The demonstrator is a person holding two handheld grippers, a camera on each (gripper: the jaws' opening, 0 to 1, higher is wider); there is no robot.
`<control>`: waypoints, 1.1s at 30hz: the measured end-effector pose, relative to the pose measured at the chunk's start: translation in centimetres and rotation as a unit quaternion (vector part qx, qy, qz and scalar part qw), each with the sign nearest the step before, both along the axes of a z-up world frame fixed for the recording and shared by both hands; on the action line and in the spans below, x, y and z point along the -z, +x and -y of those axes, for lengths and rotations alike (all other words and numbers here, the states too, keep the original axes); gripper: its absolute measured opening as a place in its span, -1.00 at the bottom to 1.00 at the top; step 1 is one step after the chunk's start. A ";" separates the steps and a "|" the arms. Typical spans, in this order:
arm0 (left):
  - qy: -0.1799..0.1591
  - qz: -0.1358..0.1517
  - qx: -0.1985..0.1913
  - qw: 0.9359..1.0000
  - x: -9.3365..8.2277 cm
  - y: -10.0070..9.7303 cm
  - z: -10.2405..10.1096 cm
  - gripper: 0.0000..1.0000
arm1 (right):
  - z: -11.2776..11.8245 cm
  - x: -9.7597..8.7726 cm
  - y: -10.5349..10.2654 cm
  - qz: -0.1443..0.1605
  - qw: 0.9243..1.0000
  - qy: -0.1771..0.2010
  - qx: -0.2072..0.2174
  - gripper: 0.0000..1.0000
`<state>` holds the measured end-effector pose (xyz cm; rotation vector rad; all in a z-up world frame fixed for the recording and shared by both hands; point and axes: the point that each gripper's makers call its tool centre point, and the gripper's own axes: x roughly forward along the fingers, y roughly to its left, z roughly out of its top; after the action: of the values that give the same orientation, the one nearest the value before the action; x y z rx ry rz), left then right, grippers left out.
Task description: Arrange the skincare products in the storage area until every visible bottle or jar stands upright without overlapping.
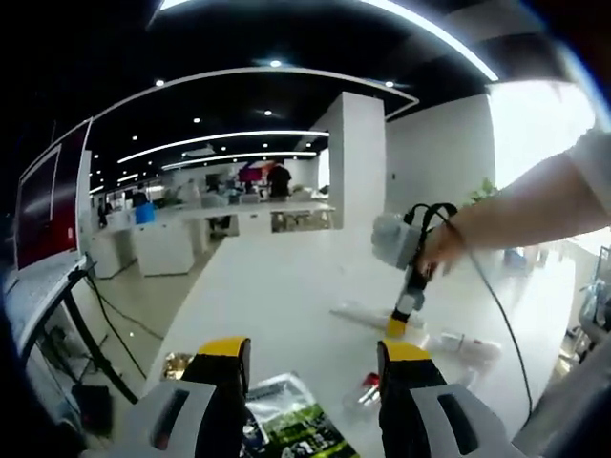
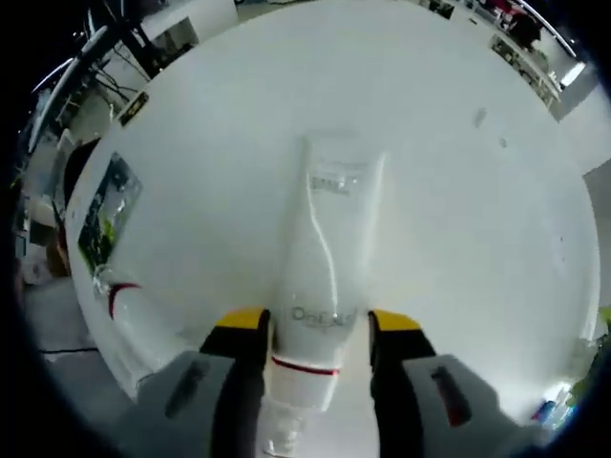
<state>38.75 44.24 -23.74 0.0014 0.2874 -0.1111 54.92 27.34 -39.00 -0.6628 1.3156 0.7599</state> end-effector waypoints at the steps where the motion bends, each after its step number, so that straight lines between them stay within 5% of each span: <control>1: 0.000 0.000 -0.001 1.000 0.0 0.0 -0.1 0.10 | 0.0 0.0 0.0 -0.003 1.000 -0.004 -0.002 -0.12; 17: -0.002 -0.002 -0.008 1.000 0.1 0.0 -0.3 0.10 | 0.5 0.3 0.0 -0.038 0.998 -0.045 -0.013 -0.07; 23: -0.006 -0.007 -0.006 1.000 0.3 0.0 -0.2 0.10 | 0.5 0.3 0.0 -0.035 0.998 -0.044 -0.011 -0.09; 28: -0.041 -0.009 -0.004 0.999 0.2 0.1 -0.1 0.10 | 0.6 0.3 0.0 -0.030 0.999 -0.039 -0.011 -0.11; 33: -0.020 0.005 -0.008 1.000 -0.3 -0.3 -0.2 0.10 | 0.6 0.3 0.0 -0.020 0.999 -0.026 -0.014 -0.16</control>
<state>38.45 44.49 -23.45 -0.0397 0.2743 -0.1010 54.88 26.74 -39.31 -0.7116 1.3689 0.7661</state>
